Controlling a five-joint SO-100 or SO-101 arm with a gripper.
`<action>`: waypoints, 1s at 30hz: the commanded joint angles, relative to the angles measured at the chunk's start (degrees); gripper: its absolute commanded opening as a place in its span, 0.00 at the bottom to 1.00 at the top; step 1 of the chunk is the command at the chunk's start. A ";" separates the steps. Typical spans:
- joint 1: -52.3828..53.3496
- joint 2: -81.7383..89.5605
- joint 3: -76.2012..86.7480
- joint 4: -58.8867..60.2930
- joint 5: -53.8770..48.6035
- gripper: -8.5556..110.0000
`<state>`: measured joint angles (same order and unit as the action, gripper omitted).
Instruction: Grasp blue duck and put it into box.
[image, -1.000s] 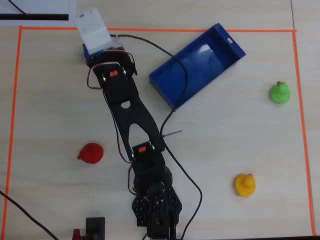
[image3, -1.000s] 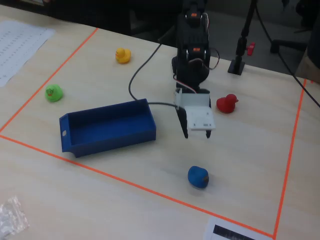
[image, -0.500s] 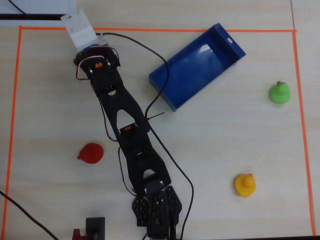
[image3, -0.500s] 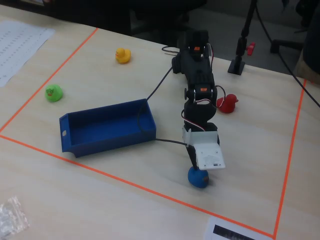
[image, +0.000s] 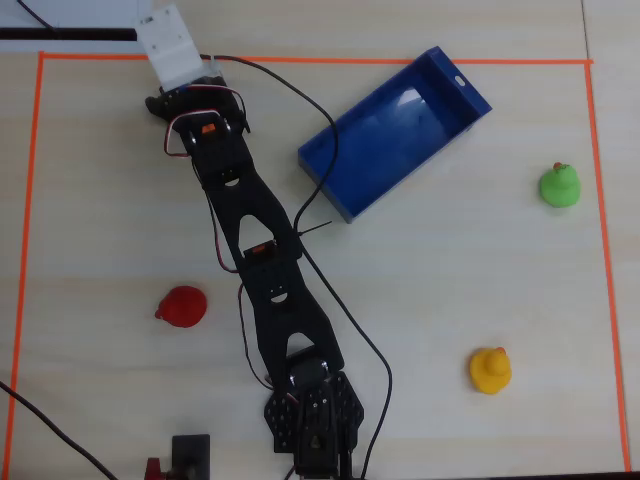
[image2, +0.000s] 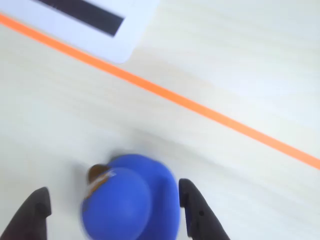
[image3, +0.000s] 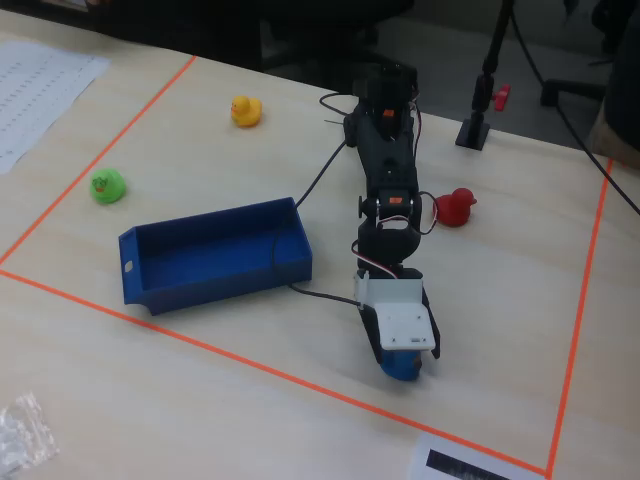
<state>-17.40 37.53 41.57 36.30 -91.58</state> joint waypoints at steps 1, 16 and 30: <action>0.09 -0.09 -3.69 -1.41 -0.35 0.36; 1.05 -4.57 -5.89 2.55 -2.37 0.26; 10.63 23.47 -0.88 10.11 6.06 0.07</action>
<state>-12.30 43.51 41.40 42.28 -88.42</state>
